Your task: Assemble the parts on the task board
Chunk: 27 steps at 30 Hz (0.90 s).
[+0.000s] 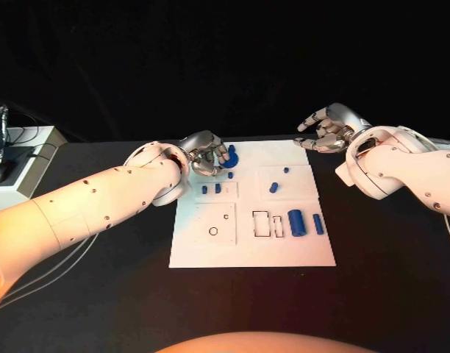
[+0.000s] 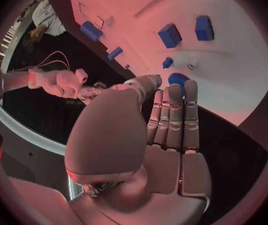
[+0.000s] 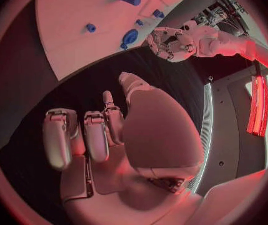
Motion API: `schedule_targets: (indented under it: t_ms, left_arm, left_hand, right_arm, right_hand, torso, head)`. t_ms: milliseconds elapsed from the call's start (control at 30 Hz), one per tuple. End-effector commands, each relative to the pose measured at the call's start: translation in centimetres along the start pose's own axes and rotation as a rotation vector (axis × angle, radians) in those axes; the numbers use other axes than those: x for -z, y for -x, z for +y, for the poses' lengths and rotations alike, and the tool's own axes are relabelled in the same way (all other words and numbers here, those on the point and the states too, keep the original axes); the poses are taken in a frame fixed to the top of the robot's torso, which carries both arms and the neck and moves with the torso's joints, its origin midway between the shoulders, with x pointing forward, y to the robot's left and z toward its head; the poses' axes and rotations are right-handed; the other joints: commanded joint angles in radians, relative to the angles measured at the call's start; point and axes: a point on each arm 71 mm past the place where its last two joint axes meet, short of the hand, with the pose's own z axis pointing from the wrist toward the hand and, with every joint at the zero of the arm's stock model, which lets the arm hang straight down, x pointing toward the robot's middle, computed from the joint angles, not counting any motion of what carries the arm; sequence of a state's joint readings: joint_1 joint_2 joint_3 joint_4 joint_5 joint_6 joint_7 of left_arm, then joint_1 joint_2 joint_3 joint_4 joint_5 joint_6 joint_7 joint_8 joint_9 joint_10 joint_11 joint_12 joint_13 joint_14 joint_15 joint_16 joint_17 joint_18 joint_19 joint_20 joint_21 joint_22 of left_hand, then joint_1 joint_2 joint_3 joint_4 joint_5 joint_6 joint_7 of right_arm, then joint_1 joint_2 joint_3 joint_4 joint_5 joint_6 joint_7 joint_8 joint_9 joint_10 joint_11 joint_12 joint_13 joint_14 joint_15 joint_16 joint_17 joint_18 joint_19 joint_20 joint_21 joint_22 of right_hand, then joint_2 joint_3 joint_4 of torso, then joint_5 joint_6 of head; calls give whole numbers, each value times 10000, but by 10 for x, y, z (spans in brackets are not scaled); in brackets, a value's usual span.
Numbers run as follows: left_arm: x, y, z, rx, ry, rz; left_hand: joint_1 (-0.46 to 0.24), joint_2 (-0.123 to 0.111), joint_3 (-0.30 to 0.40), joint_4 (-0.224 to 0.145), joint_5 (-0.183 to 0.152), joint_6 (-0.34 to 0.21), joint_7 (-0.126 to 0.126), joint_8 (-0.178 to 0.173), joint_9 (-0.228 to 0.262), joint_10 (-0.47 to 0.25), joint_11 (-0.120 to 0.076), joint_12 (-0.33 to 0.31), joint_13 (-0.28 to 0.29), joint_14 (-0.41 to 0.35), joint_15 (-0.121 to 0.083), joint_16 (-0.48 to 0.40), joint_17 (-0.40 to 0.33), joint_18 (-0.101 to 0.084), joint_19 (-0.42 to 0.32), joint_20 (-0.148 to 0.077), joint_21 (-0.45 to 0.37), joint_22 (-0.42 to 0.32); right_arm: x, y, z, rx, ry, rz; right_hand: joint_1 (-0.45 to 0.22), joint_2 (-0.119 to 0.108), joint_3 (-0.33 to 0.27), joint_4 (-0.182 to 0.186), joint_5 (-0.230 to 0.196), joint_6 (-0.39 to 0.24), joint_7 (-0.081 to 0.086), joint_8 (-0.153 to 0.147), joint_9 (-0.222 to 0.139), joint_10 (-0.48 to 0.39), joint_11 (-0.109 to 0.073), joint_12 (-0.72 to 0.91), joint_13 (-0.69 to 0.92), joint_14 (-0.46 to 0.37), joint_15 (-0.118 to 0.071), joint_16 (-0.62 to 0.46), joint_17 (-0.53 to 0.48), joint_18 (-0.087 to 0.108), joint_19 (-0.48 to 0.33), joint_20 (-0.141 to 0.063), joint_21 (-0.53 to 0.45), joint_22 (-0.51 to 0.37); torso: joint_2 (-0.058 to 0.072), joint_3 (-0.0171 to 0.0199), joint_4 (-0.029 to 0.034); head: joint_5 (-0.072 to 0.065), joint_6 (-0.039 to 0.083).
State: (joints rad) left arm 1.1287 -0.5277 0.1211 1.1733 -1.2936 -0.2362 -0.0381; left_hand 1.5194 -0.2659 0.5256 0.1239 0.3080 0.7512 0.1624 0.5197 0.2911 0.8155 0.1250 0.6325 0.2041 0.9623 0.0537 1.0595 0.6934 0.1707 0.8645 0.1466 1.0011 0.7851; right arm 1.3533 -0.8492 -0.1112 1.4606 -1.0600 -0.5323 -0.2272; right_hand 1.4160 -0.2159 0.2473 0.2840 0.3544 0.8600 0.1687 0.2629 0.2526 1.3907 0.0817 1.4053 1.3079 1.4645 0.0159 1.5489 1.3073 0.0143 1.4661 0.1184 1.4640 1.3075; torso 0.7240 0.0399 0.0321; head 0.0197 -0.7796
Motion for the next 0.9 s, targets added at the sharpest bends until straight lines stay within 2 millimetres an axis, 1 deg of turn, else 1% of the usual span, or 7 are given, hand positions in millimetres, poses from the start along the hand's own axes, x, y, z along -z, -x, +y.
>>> schedule_targets:
  t_ms: [33,167,300,333,467,633,900]
  left_arm:
    - [-4,-2,-12,-1647,-1379,-132]
    - [-8,-6,-16,-2091,-1427,46]
    - [-12,-10,-19,-2487,-1276,345]
    - [-13,-10,-19,-2564,-1215,425]
    - [-15,-12,-19,-2842,-956,763]
    - [-17,-13,-19,-3043,-701,1064]
    - [-19,-17,-18,-3225,-451,1466]
  left_hand:
    - [-156,-2,-36,-22,-30,185,-49,-68,-80,75,-13,-99,-101,107,4,183,-8,136,3,38,81,30]
    - [-240,-39,30,-103,-30,366,-133,-273,-236,16,-29,-217,-260,252,-10,602,9,140,108,34,199,98]
    - [-343,-23,97,-179,-22,598,-187,-435,-345,101,-76,-197,-357,518,-59,1226,121,140,256,4,360,188]
    - [-406,-29,144,-221,-15,752,-236,-522,-375,178,-119,-169,-396,994,-86,1777,675,142,337,-7,449,237]
    - [-531,-77,144,-221,-31,848,-282,-621,-394,165,-143,-197,-449,1385,-111,2197,1100,124,487,-12,568,344]
    - [-642,-147,143,-238,-40,823,-306,-816,-436,-64,-131,-398,-580,1481,-125,2427,1045,114,584,-19,617,389]
    - [-782,-183,28,-222,-75,855,-311,-963,-448,-266,-85,-622,-721,1561,-91,2624,992,75,737,4,682,497]
  right_arm:
    - [0,0,3,-24,290,-141]
    - [-1,-1,4,-23,305,-125]
    - [-1,-1,5,-23,314,-105]
    - [-1,-1,5,-23,315,-102]
    - [-1,-2,5,-22,320,-88]
    - [-1,-2,6,-20,318,-84]
    - [-1,-3,7,-29,347,-78]
  right_hand:
    - [1,-39,51,5,37,-31,-8,49,15,-39,12,-35,798,866,-87,-55,1881,135,549,-91,-8,1854]
    - [5,-47,74,5,46,-39,-9,52,15,-55,10,-59,774,876,-89,-43,1916,129,561,-94,14,1870]
    - [4,-47,80,6,50,-42,-9,53,15,-30,9,-38,797,883,-90,-34,1943,119,578,-94,50,1896]
    - [4,-47,80,6,50,-42,-9,53,15,-30,9,-38,797,883,-90,-34,1943,119,578,-94,50,1896]
    - [4,-47,83,7,52,-42,-9,53,15,-16,9,-27,809,885,-90,-31,1949,119,579,-95,51,1897]
    - [4,-46,89,8,56,-44,-9,55,15,-1,8,-15,821,888,-91,-27,1961,114,587,-96,70,1911]
    - [0,-46,105,12,73,-46,-10,58,15,11,7,-11,824,890,-93,-26,1966,112,593,-98,78,1917]
  torso:
    - [24,2,-5]
    - [17,-6,4]
    - [18,4,-4]
    - [26,8,-9]
    - [45,21,-16]
    - [55,25,-19]
    - [62,26,-32]
  head:
    - [-36,47]
    - [-52,41]
    - [-61,17]
    - [-60,14]
    - [-61,-3]
    - [-60,-22]
    - [-68,-61]
